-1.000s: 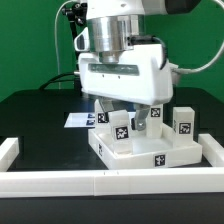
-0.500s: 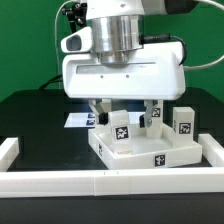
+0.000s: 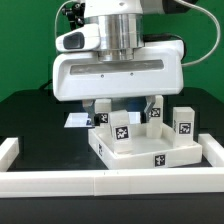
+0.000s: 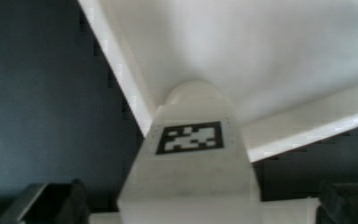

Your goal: Assemble square table

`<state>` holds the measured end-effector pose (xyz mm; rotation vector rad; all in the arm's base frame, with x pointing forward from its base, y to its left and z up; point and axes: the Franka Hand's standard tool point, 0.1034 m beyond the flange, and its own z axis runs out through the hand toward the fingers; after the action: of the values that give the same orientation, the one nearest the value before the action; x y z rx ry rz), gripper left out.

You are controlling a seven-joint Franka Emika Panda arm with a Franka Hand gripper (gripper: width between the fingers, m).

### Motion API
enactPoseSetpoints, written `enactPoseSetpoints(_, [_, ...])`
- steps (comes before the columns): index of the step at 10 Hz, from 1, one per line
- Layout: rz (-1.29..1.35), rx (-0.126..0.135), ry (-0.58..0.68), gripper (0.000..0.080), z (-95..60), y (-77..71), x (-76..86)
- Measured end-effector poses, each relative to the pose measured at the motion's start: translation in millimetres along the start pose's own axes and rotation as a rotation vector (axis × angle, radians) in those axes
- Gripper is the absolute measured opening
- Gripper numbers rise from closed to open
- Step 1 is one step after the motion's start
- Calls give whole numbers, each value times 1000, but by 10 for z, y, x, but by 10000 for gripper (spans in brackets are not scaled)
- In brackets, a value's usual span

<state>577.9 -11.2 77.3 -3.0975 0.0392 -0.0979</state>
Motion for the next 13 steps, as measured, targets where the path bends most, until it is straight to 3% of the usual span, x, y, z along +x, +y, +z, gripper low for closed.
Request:
enactPoseSetpoints(1, [-30,-5,-1,649,1,13,-1])
enactPoseSetpoints(3, [-29,-6,-2,373,2,21,-2])
enactPoseSetpoints(4, [-29,-6,-2,373,3,21,-3])
enactPoseSetpoints(5, [-20,-6,-2,290,4,26,-3])
enactPoseSetpoints(8, [57,-6,-3,290,8,28,-5])
enactPoseSetpoints(13, [649,-6,-9,290,33,22,-16])
